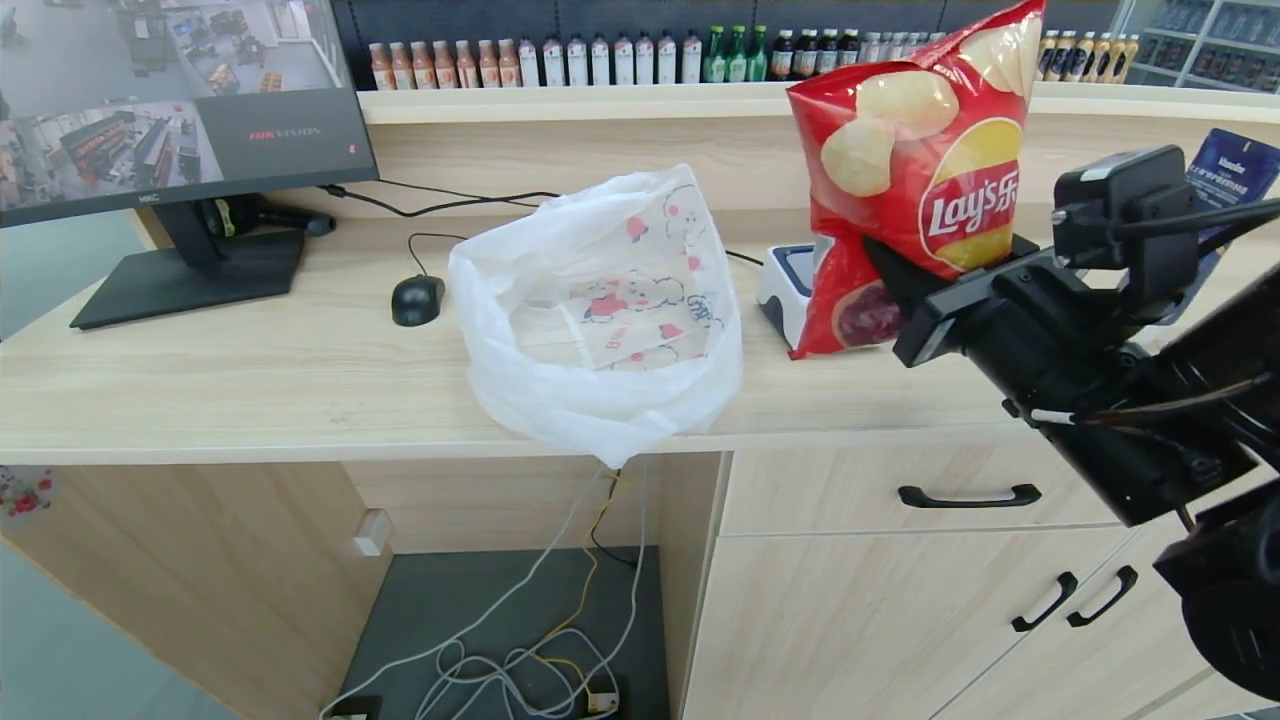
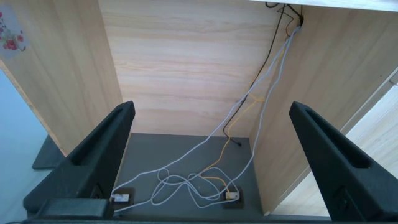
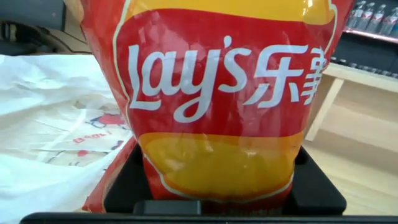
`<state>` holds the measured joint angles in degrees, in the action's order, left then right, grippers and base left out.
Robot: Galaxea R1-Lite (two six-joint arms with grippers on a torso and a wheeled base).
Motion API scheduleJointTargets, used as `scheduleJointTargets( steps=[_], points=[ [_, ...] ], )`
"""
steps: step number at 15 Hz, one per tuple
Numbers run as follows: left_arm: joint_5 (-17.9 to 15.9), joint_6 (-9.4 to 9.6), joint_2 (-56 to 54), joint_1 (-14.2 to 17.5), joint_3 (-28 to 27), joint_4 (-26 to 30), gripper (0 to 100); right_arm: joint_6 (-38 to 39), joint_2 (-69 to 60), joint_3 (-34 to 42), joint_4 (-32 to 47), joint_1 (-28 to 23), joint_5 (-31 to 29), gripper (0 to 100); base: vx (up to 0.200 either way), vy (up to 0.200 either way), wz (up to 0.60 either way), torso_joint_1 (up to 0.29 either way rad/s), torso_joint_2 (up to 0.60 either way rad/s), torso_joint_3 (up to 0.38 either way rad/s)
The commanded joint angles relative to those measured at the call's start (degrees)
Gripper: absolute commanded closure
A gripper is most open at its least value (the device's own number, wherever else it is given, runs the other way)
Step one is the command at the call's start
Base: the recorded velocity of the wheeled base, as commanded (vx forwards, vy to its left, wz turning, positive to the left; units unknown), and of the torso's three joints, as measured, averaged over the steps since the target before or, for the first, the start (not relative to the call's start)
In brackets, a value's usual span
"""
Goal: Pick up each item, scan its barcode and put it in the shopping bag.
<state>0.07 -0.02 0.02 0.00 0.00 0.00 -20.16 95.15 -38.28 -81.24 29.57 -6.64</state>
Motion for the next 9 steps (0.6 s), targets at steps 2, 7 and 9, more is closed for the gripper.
scheduleJointTargets(
  steps=[2,7,9],
  points=[
    [0.0,-0.06,0.0,0.0,0.0,0.0,0,2.0,0.0,1.4,-1.8,0.7,0.0,100,0.000,0.000,0.00,0.000,0.00,0.000],
    [0.0,0.02,0.0,0.0,0.0,0.0,0,7.6,2.1,1.7,-8.8,3.0,0.0,100,0.000,0.000,0.00,0.000,0.00,0.000],
    [0.0,0.11,0.0,-0.1,0.0,0.0,0,7.9,1.5,0.8,-8.8,3.1,0.1,100,0.000,0.000,0.00,0.000,0.00,0.000]
  ],
)
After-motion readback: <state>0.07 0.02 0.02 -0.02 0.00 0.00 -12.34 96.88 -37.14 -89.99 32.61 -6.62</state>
